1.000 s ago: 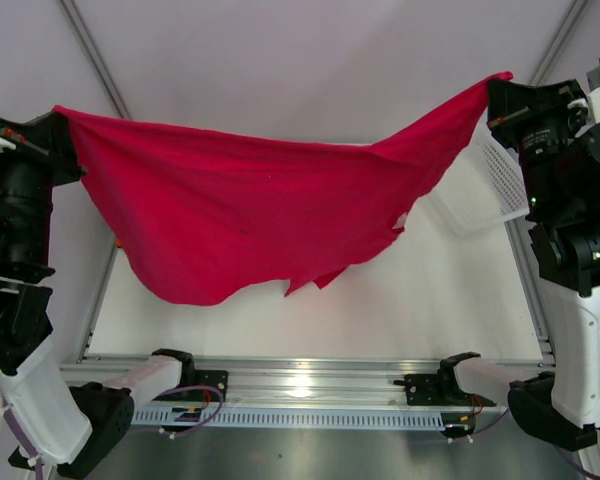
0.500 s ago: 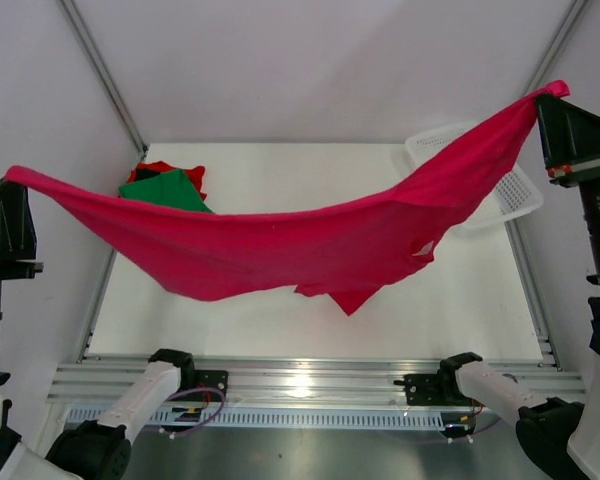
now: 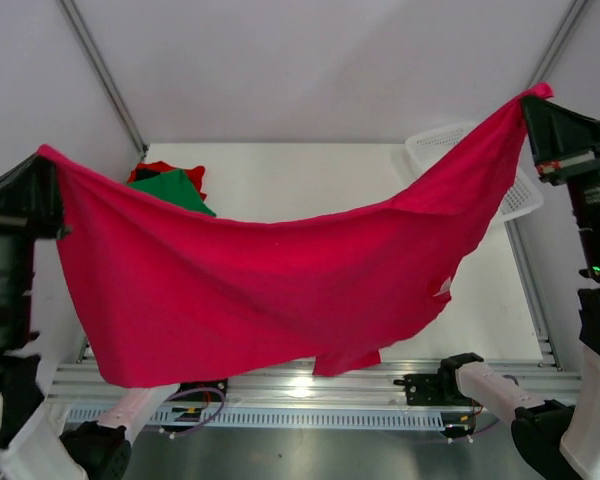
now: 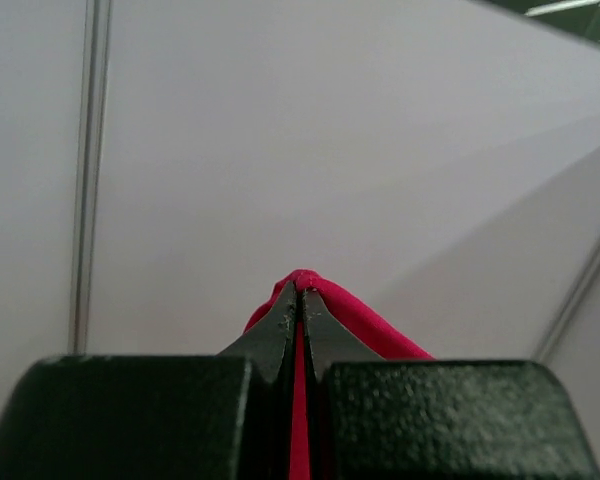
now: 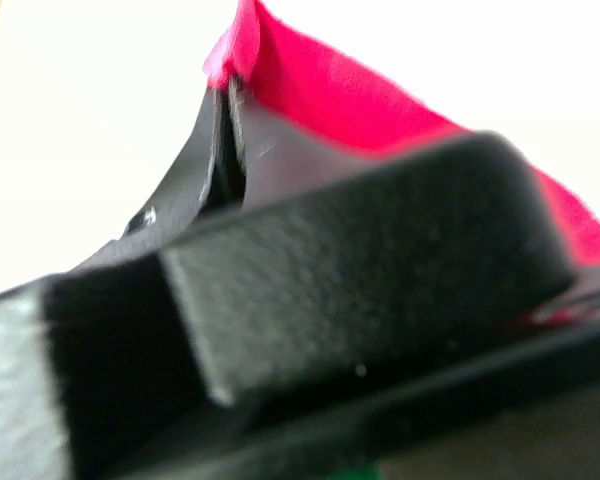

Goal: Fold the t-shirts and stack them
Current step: Flatten out the tshirt

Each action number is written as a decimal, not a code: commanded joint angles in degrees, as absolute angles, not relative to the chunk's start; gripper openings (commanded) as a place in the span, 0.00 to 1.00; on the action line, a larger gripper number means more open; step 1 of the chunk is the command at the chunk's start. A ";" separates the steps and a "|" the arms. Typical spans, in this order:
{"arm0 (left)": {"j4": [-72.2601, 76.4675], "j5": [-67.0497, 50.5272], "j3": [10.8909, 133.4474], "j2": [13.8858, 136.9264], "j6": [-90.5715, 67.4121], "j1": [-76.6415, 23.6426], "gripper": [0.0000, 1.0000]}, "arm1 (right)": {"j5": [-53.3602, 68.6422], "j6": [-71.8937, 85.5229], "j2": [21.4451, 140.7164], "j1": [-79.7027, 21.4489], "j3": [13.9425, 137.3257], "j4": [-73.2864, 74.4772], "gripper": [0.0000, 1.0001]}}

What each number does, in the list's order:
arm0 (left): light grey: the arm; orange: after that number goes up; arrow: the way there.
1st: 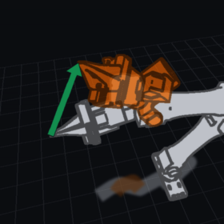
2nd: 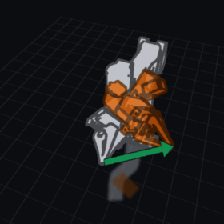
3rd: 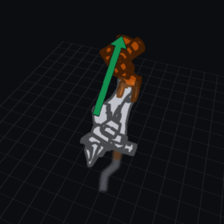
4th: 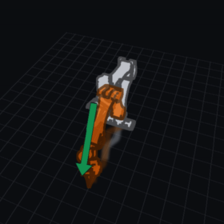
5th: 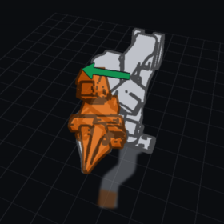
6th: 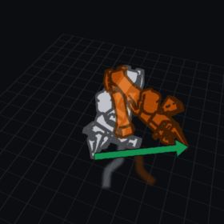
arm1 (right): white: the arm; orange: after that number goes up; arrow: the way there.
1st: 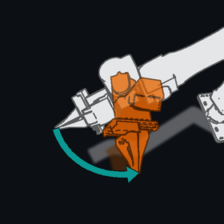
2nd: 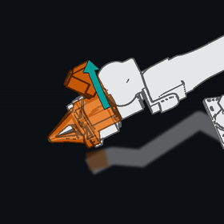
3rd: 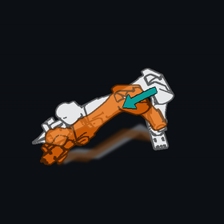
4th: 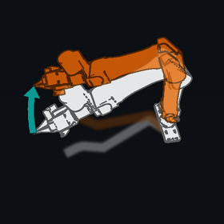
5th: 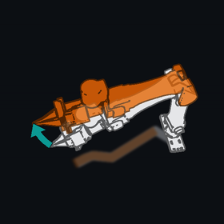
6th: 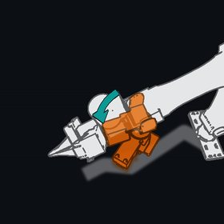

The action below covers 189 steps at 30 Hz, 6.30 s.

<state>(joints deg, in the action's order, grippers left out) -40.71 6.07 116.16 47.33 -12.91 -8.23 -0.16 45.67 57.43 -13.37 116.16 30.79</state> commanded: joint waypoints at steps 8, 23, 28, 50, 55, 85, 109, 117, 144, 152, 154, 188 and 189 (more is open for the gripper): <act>-28.92 12.30 84.66 68.52 -13.88 -8.17 0.01 | 1.92 45.61 71.71 -13.01 91.34 22.95 0.00; -27.42 12.92 87.45 81.91 -16.70 -8.09 0.01 | 1.23 39.90 80.33 -14.50 77.88 14.15 0.00; -29.88 10.72 88.86 84.64 -16.87 -8.09 0.01 | 1.41 39.82 81.39 -15.29 76.56 13.98 0.00; -41.64 10.63 102.55 103.86 -18.36 -8.09 0.01 | -4.74 38.67 88.67 -15.91 74.26 12.31 0.00; -44.91 7.30 109.16 110.13 -21.78 -8.26 0.01 | -5.19 38.76 97.97 -15.47 75.06 6.95 0.00; -34.63 -4.65 75.06 73.83 -23.28 -17.58 0.61 | -2.91 41.92 64.79 -26.01 49.33 21.54 0.44; -35.16 -8.35 74.44 66.53 -26.63 -17.58 0.63 | 5.11 51.77 72.94 -27.95 32.60 11.50 0.42; -36.03 -8.00 76.73 65.66 -26.28 -17.49 0.64 | 2.46 54.66 75.85 -27.95 33.40 20.74 0.42; -39.82 -6.94 85.96 65.04 -23.38 -17.40 0.68 | -6.15 66.01 40.71 -28.30 39.10 61.52 0.41; -38.50 -10.28 86.04 66.62 -24.87 -17.49 0.69 | -5.54 60.30 39.43 -28.30 38.50 44.57 0.42; -38.23 -10.55 85.78 66.53 -24.87 -17.49 0.68 | -3.87 58.28 44.45 -28.30 38.67 40.63 0.42; -39.82 -9.32 87.36 62.40 -21.80 -15.21 0.71 | -2.37 34.62 101.78 -45.78 59.86 39.02 0.39; -39.81 -9.40 87.62 62.05 -21.80 -15.03 0.71 | -2.11 35.76 101.43 -46.31 59.07 38.68 0.39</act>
